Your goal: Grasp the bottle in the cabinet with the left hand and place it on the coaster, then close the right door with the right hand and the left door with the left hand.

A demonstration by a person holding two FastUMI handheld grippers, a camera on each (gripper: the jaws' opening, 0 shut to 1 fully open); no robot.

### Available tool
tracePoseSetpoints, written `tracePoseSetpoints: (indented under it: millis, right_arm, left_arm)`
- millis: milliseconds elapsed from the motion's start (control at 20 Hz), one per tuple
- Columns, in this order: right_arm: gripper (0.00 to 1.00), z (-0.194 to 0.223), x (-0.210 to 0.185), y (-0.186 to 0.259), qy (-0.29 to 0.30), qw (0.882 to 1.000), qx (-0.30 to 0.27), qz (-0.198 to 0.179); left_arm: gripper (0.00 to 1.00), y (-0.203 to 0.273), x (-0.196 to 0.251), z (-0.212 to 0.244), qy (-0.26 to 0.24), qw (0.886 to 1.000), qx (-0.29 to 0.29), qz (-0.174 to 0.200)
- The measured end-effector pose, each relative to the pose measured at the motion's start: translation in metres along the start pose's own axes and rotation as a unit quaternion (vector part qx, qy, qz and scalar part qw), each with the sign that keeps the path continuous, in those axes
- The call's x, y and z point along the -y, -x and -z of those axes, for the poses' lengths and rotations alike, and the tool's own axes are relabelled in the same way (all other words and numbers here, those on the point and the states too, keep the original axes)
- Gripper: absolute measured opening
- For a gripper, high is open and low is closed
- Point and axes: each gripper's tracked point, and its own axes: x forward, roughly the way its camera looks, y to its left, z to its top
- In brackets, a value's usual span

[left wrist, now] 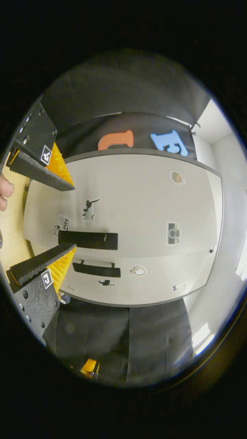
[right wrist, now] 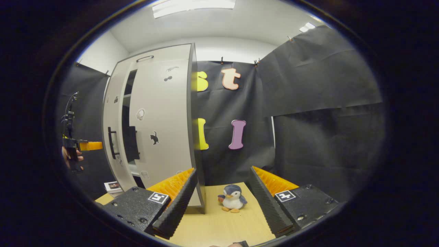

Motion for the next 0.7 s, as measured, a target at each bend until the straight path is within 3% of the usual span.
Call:
tracePoseSetpoints:
  millis: [300, 350, 400, 700]
  right_arm:
    - [0.94, -0.033, -0.039, -0.009, 0.015, 0.998, 0.035, -0.054]
    - [0.94, -0.039, -0.047, -0.01, 0.016, 0.997, 0.041, -0.064]
    - [0.94, -0.044, -0.055, -0.011, 0.016, 0.996, 0.047, -0.074]
    - [0.98, -0.064, -0.098, -0.016, 0.026, 0.989, 0.073, -0.127]
  left_arm:
    - [0.95, 0.038, -0.006, -0.031, -0.029, 0.998, 0.034, -0.038]
    - [0.9, 0.047, -0.009, -0.034, -0.02, 0.997, 0.039, -0.056]
    - [0.95, 0.056, -0.008, -0.037, -0.011, 0.997, 0.044, -0.067]
    - [0.99, 0.106, -0.014, -0.074, -0.006, 0.99, 0.104, -0.1]
